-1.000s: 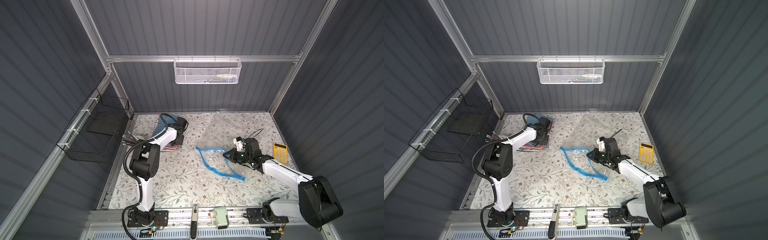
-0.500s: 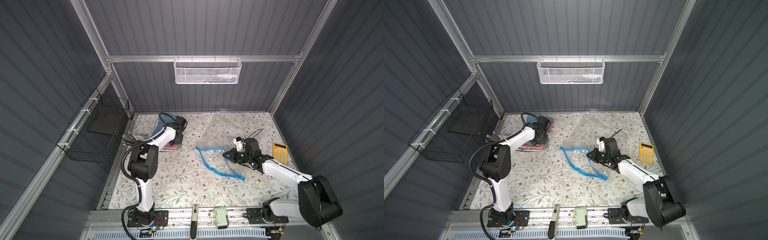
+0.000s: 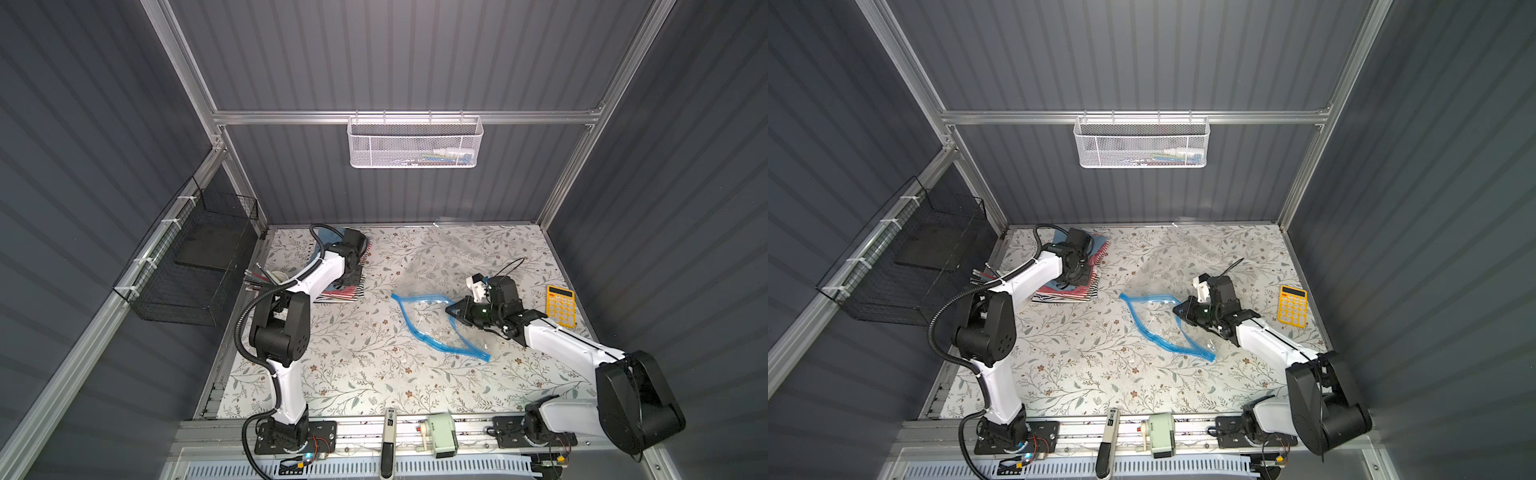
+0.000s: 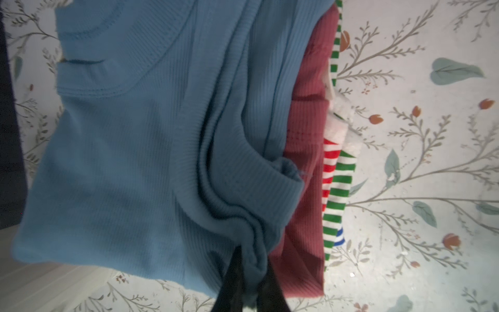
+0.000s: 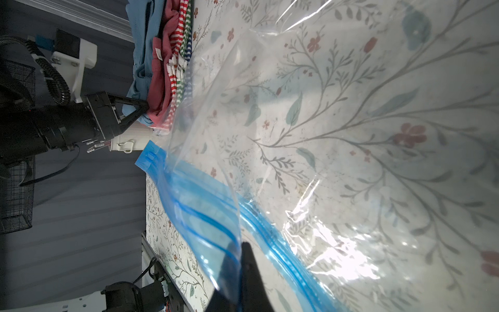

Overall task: Take the tank top out of the vacuum bag
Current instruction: Adjust the tank top.

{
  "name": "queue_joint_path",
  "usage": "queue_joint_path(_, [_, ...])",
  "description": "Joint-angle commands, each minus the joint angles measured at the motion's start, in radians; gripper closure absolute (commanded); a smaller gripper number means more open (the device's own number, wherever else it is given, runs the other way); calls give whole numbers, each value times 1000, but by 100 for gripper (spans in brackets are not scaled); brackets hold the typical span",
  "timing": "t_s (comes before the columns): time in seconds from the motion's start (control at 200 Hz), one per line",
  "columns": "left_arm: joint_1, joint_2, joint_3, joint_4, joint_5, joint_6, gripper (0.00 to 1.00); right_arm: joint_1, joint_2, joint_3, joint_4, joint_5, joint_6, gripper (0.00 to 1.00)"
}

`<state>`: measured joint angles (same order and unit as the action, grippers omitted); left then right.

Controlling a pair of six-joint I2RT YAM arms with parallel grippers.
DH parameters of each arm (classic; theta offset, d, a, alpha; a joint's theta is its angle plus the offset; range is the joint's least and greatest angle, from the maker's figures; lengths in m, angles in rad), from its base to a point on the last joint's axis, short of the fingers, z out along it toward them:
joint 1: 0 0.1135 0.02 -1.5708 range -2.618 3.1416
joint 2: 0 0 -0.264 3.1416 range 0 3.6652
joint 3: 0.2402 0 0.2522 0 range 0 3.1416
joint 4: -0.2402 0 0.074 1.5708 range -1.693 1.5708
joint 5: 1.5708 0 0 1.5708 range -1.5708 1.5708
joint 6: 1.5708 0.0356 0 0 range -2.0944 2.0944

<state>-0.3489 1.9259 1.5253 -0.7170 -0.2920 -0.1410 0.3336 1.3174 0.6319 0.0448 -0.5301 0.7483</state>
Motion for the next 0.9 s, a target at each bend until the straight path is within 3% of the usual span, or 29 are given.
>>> queue_joint_path(0.0, [19, -59, -16, 16, 159, 21, 92, -2, 8, 2, 9, -10, 5, 100])
queue_joint_path(0.33, [28, -36, 62, -39, 166, 31, 90, -2, 10, -8, 26, -16, 17, 100])
queue_joint_path(0.895, [64, -50, 62, -69, 153, 76, 84, -1, 19, -12, 38, -20, 25, 100])
